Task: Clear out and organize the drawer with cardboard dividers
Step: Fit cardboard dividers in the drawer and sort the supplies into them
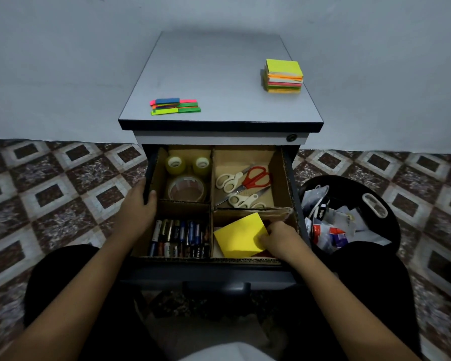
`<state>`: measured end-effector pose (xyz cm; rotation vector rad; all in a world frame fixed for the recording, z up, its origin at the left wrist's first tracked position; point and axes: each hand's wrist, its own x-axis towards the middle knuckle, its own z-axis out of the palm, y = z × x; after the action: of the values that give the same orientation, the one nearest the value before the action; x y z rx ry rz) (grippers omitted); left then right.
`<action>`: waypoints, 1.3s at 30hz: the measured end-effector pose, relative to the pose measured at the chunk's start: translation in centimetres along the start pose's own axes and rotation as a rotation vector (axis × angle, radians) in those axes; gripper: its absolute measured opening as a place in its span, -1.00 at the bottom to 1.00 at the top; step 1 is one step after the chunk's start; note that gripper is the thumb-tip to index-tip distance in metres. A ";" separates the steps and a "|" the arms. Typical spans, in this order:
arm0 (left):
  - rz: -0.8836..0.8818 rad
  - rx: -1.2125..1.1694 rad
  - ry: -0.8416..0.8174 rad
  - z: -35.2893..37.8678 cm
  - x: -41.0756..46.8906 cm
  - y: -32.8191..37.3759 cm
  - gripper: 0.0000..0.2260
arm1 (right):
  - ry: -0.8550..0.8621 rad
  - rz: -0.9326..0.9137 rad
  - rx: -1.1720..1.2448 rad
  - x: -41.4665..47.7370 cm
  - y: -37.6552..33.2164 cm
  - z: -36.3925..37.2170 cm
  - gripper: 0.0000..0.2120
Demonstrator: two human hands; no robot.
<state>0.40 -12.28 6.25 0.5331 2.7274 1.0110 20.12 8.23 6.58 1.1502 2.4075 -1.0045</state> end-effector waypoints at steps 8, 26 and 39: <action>0.000 0.020 0.024 0.3 -0.3 0.1 -0.53 | 0.087 0.004 -0.103 0.6 0.9 1.3 -0.73; -0.012 0.040 0.050 0.6 -0.2 -0.2 -0.54 | 0.065 -0.015 0.042 0.5 0.8 1.3 -0.86; 0.001 0.033 0.035 0.6 -0.1 -0.6 -0.53 | 0.170 -0.060 0.039 -0.3 0.7 1.4 -0.92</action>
<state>0.49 -12.37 5.42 0.5267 2.7788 0.9862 20.83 7.41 5.42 1.2291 2.5792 -1.0137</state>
